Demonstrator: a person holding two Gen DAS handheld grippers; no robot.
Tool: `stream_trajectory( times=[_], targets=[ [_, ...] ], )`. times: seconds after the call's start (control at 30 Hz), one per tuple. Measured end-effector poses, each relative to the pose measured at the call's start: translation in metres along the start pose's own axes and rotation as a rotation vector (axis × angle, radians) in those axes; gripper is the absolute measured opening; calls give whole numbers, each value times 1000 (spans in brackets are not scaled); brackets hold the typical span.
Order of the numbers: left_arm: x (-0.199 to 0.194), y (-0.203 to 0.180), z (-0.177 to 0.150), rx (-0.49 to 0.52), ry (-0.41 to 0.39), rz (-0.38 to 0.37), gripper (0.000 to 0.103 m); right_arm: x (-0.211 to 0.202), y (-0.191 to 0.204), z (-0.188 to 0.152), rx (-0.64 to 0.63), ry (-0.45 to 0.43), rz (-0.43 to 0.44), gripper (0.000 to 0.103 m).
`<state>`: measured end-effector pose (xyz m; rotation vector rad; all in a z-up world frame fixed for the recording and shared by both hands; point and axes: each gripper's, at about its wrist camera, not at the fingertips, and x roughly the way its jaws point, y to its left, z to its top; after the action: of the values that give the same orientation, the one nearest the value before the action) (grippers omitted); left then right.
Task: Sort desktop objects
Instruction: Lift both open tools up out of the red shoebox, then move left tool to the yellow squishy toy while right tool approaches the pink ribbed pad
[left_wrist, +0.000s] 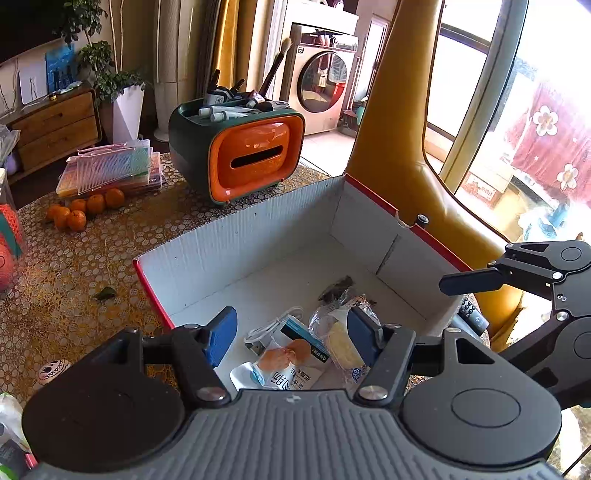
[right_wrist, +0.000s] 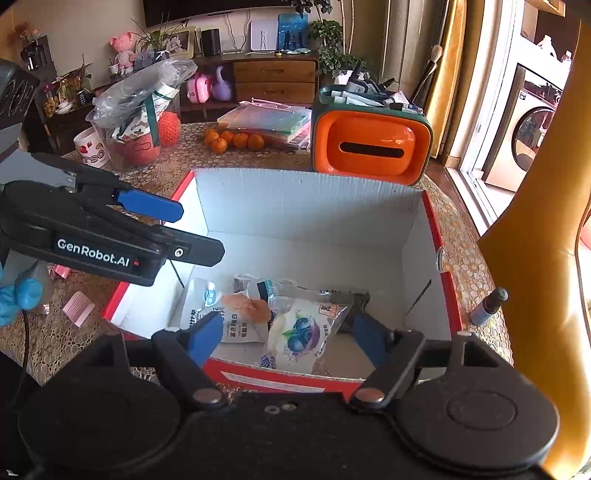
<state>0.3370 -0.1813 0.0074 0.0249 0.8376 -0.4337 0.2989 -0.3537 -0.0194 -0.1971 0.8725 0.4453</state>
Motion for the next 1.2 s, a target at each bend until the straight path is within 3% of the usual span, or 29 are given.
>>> stream_trajectory(
  times=[0.67,1.2],
  targets=[
    [-105,19,-65,12,-88,25,65,-39,57,-11,-27,-50,67,84],
    [-172,82,-119,-60,-122,86,91,-35,137,-17,-94,-43,179,91]
  ],
)
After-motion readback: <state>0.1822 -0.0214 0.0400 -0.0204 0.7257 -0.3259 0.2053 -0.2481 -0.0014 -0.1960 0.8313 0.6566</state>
